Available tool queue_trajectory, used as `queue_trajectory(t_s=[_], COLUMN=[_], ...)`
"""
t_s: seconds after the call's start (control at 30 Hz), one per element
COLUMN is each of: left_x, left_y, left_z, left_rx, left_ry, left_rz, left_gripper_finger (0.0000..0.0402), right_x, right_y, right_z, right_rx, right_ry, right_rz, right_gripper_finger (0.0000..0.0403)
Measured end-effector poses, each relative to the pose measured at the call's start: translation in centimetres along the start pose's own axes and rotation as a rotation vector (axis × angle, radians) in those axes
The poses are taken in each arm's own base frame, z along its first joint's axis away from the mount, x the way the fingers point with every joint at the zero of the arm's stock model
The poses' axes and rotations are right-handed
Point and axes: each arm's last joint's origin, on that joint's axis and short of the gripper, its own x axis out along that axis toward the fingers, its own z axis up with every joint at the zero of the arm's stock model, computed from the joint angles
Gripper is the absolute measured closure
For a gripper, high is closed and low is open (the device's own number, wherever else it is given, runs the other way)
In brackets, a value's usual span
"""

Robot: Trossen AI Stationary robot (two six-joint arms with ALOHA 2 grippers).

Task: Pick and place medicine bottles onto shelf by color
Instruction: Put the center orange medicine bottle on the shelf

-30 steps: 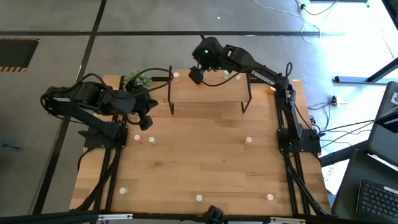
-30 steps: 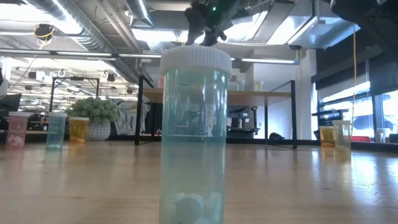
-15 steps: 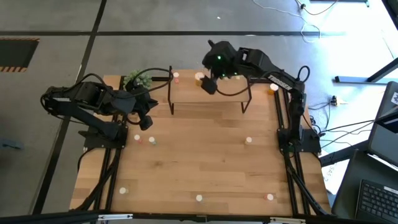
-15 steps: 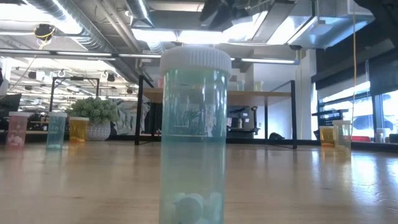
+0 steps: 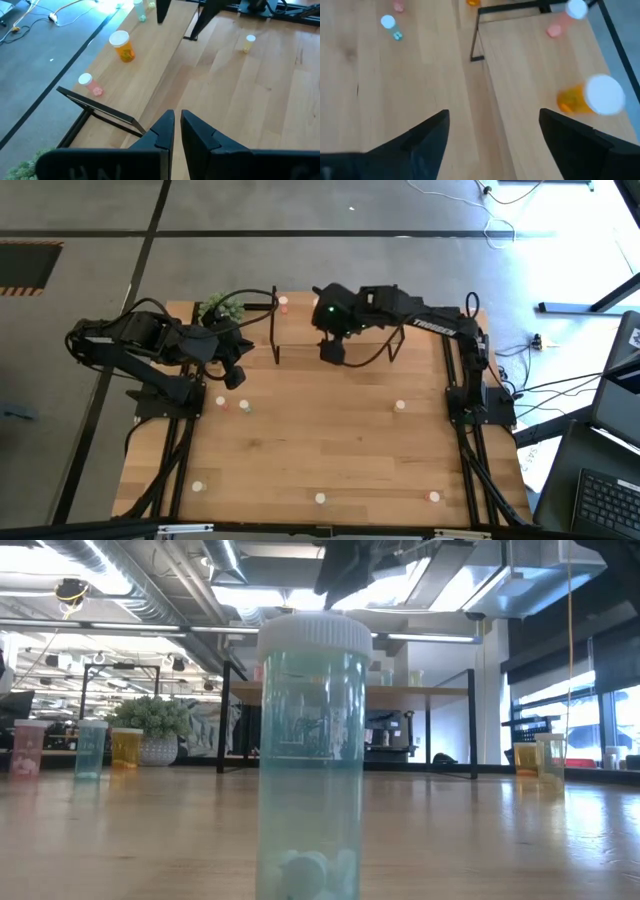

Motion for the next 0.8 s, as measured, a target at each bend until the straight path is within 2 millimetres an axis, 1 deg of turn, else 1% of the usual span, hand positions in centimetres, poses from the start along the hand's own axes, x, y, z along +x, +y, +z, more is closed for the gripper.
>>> queue_trajectory(t_s=[0.17, 0.27, 0.4, 0.5, 0.8], left_x=[0.0, 0.0, 0.0, 0.0, 0.0], left_y=[0.0, 0.0, 0.0, 0.0, 0.0], left_z=[0.0, 0.0, 0.0, 0.0, 0.0], left_rx=[0.000, 0.000, 0.000, 0.000, 0.000], left_ry=[0.000, 0.000, 0.000, 0.000, 0.000], left_rz=[0.000, 0.000, 0.000, 0.000, 0.000], left_gripper_finger=[0.0374, 0.0374, 0.0374, 0.0374, 0.0374], right_x=[2.0, 3.7, 5.7, 6.5, 6.9], right_y=[0.2, 0.4, 0.4, 0.2, -0.9], right_z=[-0.2, -0.5, -1.4, -1.9, -2.3], right_rx=[-0.034, -0.033, -0.033, -0.031, -0.010], right_ry=[-0.032, -0.048, -0.039, -0.019, -0.003], right_rz=[-0.001, -0.003, -0.017, -0.053, -0.087], right_gripper_finger=[0.0160, 0.0196, 0.0231, 0.0240, 0.0242])
